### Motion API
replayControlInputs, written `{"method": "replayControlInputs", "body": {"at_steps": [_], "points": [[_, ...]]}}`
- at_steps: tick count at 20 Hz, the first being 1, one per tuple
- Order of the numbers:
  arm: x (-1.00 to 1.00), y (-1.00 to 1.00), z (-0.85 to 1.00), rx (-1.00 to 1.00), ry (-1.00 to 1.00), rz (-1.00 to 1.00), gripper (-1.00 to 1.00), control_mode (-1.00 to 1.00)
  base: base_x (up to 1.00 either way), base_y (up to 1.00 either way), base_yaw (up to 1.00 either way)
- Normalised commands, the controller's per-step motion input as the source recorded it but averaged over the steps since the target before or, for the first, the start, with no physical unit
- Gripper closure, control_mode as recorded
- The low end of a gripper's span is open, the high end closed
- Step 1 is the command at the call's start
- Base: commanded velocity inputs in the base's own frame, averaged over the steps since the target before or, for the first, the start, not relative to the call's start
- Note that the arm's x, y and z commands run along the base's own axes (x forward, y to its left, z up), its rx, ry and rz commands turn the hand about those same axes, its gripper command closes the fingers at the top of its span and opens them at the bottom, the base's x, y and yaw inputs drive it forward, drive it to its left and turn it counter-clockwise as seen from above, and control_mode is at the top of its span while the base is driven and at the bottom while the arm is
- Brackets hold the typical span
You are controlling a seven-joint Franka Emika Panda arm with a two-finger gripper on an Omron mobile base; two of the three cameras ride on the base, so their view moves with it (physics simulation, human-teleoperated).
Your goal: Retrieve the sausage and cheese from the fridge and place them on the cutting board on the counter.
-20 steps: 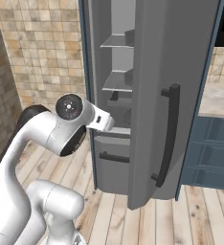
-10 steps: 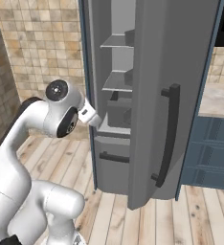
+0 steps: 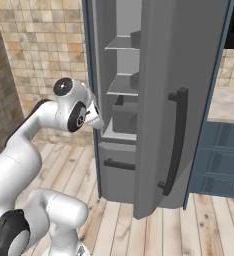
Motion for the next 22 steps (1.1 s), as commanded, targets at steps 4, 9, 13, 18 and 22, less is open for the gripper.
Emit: {"method": "replayControlInputs", "body": {"at_steps": [4,9,13,18,22], "points": [[0.54,-0.22,-0.51,0.19,0.0,-0.21,-1.0,-1.0,0.0,0.0,0.0],[0.3,-0.09,-0.75,0.25,0.0,-0.19,-1.0,-1.0,0.0,0.0,0.0],[0.61,-0.26,-0.31,0.2,0.0,-0.18,-1.0,-1.0,0.0,0.0,0.0],[0.27,-0.33,-0.02,0.14,0.0,-0.2,-1.0,-1.0,0.0,0.0,0.0],[-0.04,-0.71,0.0,0.11,0.0,-0.25,-1.0,-1.0,0.0,0.0,0.0]]}}
